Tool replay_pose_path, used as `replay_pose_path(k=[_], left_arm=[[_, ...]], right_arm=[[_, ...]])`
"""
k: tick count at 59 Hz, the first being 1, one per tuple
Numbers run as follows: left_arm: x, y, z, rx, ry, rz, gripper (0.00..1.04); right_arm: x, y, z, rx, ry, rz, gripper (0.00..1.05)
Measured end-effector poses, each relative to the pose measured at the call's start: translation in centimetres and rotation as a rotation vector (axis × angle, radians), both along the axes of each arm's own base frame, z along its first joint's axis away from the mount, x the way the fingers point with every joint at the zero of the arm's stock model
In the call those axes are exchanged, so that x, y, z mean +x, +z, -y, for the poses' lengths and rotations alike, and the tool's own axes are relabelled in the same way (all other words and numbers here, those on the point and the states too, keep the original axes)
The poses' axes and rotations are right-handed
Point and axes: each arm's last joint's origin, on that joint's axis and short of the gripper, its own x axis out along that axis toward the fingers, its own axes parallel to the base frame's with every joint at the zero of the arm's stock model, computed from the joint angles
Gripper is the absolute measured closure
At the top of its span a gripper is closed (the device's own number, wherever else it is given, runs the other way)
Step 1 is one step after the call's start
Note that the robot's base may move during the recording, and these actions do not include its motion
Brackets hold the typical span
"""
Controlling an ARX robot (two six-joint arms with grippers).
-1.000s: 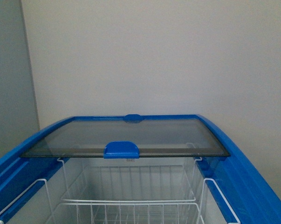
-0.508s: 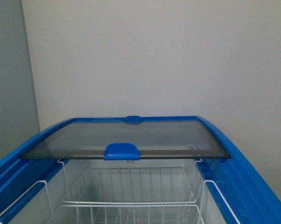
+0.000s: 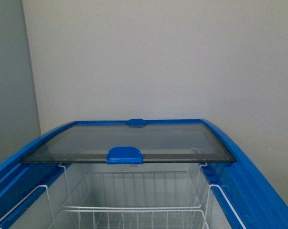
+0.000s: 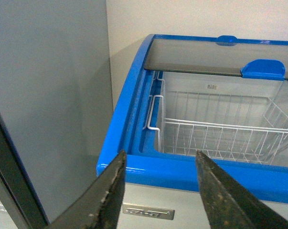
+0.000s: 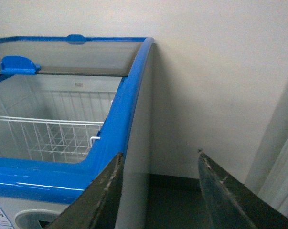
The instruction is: Put drink in fridge
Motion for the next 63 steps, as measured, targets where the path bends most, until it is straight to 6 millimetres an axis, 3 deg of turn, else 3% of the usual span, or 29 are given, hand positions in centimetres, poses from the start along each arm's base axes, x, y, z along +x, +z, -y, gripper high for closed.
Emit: replay_pose_path(k=[16, 18, 63], left_arm=[[0.0, 0.0, 0.0, 0.0, 0.0, 0.0, 0.08], [0.0, 0.0, 0.0, 0.002, 0.0, 0.0, 0.07], [0.0, 0.0, 0.0, 0.002, 0.0, 0.0, 0.08]], right_arm=[[0.0, 0.0, 0.0, 0.0, 0.0, 0.0, 0.1], [0.0, 0.0, 0.0, 0.0, 0.0, 0.0, 0.06], [0.0, 0.0, 0.0, 0.0, 0.0, 0.0, 0.07]])
